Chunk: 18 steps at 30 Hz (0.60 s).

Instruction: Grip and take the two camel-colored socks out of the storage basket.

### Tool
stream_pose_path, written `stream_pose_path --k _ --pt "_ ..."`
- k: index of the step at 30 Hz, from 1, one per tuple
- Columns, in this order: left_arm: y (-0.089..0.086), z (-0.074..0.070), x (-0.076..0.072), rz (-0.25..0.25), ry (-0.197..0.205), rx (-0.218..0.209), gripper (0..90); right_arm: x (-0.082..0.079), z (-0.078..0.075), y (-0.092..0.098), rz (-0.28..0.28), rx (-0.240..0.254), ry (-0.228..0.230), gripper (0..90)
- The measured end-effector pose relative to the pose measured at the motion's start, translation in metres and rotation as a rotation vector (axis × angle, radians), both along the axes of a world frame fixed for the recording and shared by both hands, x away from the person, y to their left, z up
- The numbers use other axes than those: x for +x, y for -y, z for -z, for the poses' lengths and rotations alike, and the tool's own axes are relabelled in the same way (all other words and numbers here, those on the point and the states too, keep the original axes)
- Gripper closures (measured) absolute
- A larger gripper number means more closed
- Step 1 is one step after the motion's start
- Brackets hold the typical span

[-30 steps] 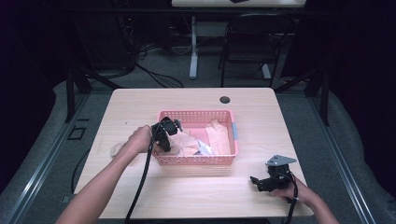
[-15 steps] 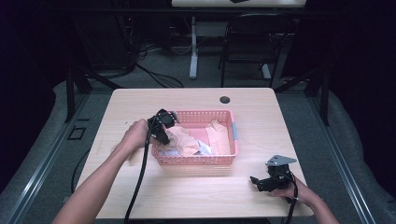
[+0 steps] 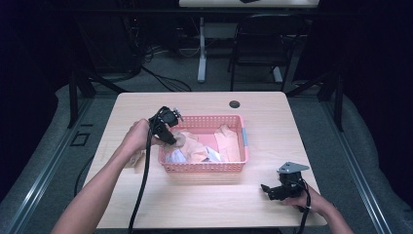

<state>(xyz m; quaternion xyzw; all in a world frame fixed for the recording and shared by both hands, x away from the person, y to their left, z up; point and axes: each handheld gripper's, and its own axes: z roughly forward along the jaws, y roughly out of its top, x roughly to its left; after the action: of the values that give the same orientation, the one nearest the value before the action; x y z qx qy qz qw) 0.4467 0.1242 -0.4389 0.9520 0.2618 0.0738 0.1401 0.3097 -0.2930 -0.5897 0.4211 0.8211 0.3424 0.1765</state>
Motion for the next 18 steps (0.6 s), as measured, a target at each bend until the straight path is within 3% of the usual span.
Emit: stream_pose_path --k 18 --pt "-0.035 -0.042 -0.002 -0.057 0.068 -0.099 75.3 0.0 0.0 0.0 0.0 0.0 0.0 0.0"
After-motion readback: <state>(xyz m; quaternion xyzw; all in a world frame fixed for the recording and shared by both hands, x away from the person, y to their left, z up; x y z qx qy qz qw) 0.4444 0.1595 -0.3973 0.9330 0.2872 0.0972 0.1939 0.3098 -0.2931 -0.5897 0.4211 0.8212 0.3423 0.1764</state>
